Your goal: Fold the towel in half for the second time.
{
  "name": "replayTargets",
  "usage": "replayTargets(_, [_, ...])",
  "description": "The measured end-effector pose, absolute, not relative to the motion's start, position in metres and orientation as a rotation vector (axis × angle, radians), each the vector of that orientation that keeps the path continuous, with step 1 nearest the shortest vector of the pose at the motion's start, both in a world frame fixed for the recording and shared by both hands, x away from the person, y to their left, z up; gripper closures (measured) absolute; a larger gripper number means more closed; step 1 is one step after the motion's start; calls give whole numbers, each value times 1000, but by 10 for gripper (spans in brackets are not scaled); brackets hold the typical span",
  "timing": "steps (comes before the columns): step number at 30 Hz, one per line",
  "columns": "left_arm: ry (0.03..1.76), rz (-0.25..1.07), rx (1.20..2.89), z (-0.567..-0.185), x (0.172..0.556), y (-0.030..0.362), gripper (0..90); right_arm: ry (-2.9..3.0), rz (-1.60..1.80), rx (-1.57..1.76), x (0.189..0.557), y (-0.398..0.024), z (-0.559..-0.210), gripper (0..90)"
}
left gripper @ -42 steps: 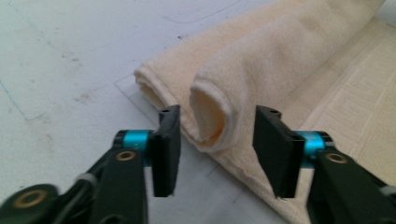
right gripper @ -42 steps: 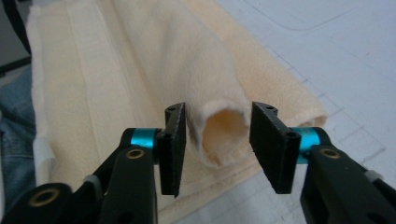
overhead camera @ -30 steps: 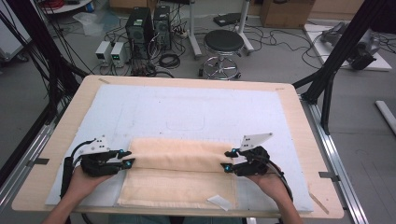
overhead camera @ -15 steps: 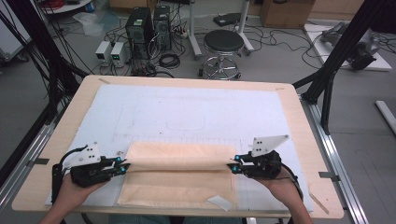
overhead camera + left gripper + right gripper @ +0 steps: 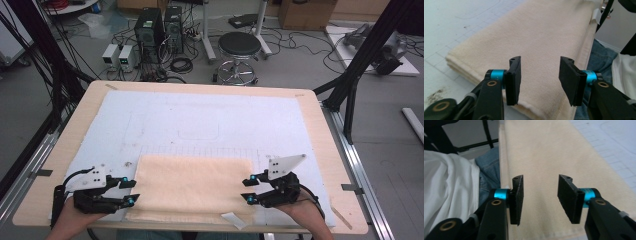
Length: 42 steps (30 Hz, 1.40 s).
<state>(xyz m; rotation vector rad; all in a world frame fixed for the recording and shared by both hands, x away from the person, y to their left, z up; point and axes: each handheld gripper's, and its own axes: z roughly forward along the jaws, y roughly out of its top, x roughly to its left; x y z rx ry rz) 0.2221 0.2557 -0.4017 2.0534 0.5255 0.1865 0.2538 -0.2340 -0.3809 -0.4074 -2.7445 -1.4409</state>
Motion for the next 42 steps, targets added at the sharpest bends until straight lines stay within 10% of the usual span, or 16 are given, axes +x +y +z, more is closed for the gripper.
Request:
replayTargets(11, [536, 135, 2178, -431, 214, 255, 548, -2808, -1249, -368, 246, -227, -420, 536])
replayTargets(17, [556, 166, 2170, -431, 214, 254, 817, -2756, -1247, -415, 247, -229, -430, 836])
replayTargets(24, [511, 212, 2091, -403, 201, 263, 841, -2718, -1375, -355, 234, -234, -398, 857])
replayTargets(32, [558, 198, 2075, -407, 206, 266, 582, -2672, -1400, -491, 236, -237, -398, 532])
replayTargets(42, [719, 336, 2026, -407, 269, 253, 444, -2867, -1398, -812, 295, -239, -397, 445])
